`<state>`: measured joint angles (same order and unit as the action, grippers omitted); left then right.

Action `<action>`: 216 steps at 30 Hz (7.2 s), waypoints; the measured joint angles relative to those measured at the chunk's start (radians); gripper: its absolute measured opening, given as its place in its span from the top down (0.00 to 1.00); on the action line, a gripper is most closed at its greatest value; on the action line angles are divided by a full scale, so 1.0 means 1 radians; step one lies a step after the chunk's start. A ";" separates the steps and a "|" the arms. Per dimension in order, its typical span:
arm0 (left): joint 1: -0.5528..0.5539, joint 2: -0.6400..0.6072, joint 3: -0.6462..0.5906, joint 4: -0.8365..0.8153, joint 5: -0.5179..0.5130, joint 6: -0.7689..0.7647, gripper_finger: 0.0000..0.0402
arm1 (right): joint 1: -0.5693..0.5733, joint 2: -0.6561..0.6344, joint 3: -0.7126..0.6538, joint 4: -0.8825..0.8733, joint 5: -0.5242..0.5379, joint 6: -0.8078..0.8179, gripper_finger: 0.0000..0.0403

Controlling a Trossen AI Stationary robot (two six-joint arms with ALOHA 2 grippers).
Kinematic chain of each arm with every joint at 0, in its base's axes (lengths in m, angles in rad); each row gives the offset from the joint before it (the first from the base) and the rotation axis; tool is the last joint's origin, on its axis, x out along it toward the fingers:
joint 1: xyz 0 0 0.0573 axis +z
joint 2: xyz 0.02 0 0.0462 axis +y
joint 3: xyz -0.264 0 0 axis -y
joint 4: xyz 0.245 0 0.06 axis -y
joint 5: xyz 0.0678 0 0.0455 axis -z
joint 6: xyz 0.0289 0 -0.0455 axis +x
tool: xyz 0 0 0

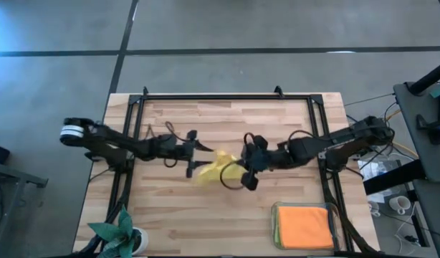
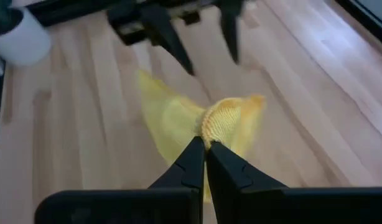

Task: Fold microfiber towels
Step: Fold the yellow microfiber towel

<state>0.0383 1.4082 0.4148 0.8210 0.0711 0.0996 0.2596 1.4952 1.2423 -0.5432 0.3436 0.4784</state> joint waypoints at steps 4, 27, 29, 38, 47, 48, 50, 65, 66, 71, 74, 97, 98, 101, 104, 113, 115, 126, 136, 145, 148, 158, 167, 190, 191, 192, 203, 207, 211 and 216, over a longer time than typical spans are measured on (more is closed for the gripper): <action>0.000 0.141 0.078 0.000 -0.013 -0.016 0.44 | 0.053 0.000 -0.019 -0.044 -0.009 0.007 0.98; -0.084 0.260 0.214 -0.189 0.123 0.064 0.44 | 0.108 0.000 -0.175 -0.218 -0.007 0.145 0.98; -0.082 0.260 0.217 -0.193 0.107 0.058 0.44 | 0.098 0.000 -0.164 -0.215 -0.002 0.130 0.98; -0.112 0.349 0.283 -0.183 0.120 0.036 0.44 | 0.091 0.000 -0.090 -0.214 0.001 0.044 0.98; -0.112 0.392 0.340 -0.266 0.133 -0.072 0.51 | 0.094 -0.002 0.004 -0.266 0.107 -0.034 0.98; -0.112 0.388 0.340 -0.295 0.133 -0.070 0.55 | 0.096 -0.002 0.018 -0.277 0.119 -0.045 0.98; -0.111 0.374 0.340 -0.326 0.133 -0.063 0.68 | 0.101 -0.003 0.046 -0.291 0.135 -0.082 0.98; -0.101 -0.105 0.347 -0.683 0.021 0.149 1.00 | 0.107 -0.022 0.135 -0.382 0.269 -0.210 0.98; -0.097 -0.152 0.350 -0.714 0.008 0.171 1.00 | 0.104 -0.029 0.139 -0.393 0.297 -0.210 0.98; -0.094 -0.333 0.383 -0.862 -0.119 0.226 1.00 | 0.087 -0.064 0.142 -0.384 0.390 -0.224 0.98; -0.095 -0.396 0.422 -0.951 -0.169 0.221 1.00 | 0.086 -0.078 0.142 -0.342 0.390 -0.229 0.98; 0.160 -0.105 0.641 -1.197 0.024 0.326 1.00 | -0.084 -0.068 0.063 -0.364 0.312 -0.406 0.98; 0.194 -0.068 0.628 -1.164 0.035 0.327 1.00 | -0.110 -0.068 0.025 -0.363 0.312 -0.409 0.98; 0.270 0.053 0.611 -1.057 0.043 0.359 1.00 | -0.183 -0.067 -0.095 -0.313 0.312 -0.440 0.98; 0.312 0.171 0.635 -0.995 0.046 0.406 1.00 | -0.249 -0.067 -0.202 -0.225 0.312 -0.503 0.98; 0.350 0.393 0.798 -0.829 -0.211 0.530 1.00 | -0.430 -0.067 -0.367 -0.091 0.540 -0.823 0.98; 0.348 0.393 0.827 -0.844 -0.265 0.543 1.00 | -0.446 -0.071 -0.360 -0.092 0.558 -0.822 0.98; 0.219 0.106 0.816 -1.149 -0.204 0.483 1.00 | -0.244 -0.129 -0.110 -0.114 0.435 -0.769 0.98; -0.055 -0.186 0.832 -1.325 -0.183 0.479 1.00 | 0.098 -0.139 0.166 -0.251 0.384 -0.714 0.98; -0.144 -0.297 0.856 -1.326 -0.183 0.434 1.00 | 0.165 -0.143 0.289 -0.350 0.390 -0.657 0.98; -0.083 -0.251 0.812 -1.318 -0.153 0.434 1.00 | 0.099 -0.135 0.230 -0.409 0.391 -0.563 0.98; 0.136 0.153 0.607 -0.959 0.026 0.430 1.00 | -0.128 -0.083 -0.302 -0.088 0.242 -0.458 0.98; 0.222 0.430 0.739 -0.929 -0.106 0.471 1.00 | -0.231 -0.080 -0.462 -0.009 0.285 -0.567 0.98; 0.114 0.388 0.760 -1.039 -0.026 0.403 1.00 | -0.270 -0.114 -0.461 -0.165 0.013 -0.654 0.98; 0.100 0.388 0.759 -1.038 -0.008 0.403 1.00 | -0.264 -0.114 -0.461 -0.175 0.011 -0.651 0.98; 0.087 0.388 0.759 -1.037 0.004 0.403 1.00 | -0.257 -0.114 -0.461 -0.179 0.009 -0.650 0.98; 0.039 0.409 0.753 -1.029 0.039 0.344 1.00 | -0.204 -0.077 -0.461 -0.180 -0.086 -0.674 0.98; 0.035 0.442 0.753 -0.981 0.049 0.318 1.00 | -0.205 -0.067 -0.463 -0.189 -0.057 -0.680 0.98; 0.031 0.460 0.753 -0.957 0.050 0.317 1.00 | -0.205 -0.083 -0.462 -0.209 0.042 -0.709 0.98; 0.032 0.458 0.753 -0.949 0.047 0.317 1.00 | -0.205 -0.114 -0.461 -0.231 0.114 -0.740 0.98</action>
<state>0.0700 1.8660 1.1679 -0.1284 0.1177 0.4171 0.0551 1.3812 0.7811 -0.7743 0.4580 -0.2613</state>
